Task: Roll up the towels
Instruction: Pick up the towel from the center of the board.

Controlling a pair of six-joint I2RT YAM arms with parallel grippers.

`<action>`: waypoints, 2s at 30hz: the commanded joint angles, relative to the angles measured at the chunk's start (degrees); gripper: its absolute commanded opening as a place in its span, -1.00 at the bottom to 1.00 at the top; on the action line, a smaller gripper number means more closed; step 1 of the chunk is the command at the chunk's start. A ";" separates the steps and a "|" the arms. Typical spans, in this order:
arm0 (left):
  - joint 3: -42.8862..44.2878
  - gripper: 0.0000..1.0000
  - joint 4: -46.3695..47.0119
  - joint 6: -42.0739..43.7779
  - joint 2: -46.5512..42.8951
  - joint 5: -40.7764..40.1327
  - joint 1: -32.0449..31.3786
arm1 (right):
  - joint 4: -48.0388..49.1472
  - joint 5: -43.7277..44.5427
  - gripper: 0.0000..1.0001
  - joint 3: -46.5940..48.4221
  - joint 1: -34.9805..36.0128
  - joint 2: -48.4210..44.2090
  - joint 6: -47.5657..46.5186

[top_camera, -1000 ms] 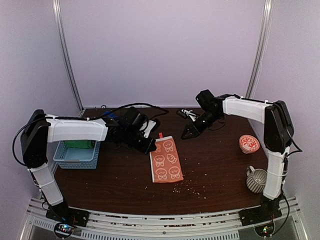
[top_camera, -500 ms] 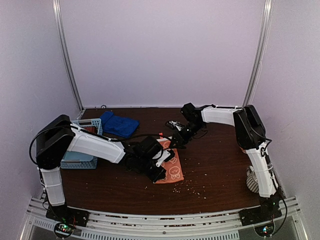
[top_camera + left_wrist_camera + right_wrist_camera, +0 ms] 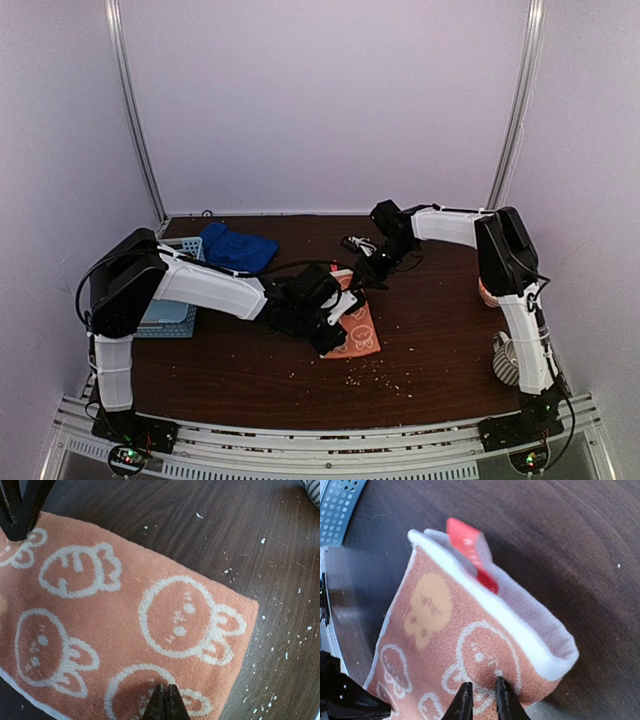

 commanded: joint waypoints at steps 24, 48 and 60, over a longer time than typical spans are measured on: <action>-4.42 0.55 -4.29 19.31 -14.49 -1.50 -0.68 | -2.11 -4.27 -0.44 -37.94 -5.51 -45.64 -24.23; 3.71 -0.40 -10.18 26.70 -7.48 6.67 -1.62 | 8.04 -8.79 -0.42 -51.55 -5.91 -46.96 -26.30; -1.81 -0.17 -2.46 26.09 -5.37 5.67 -3.19 | 9.03 -9.05 -0.42 -53.01 -6.08 -48.50 -26.06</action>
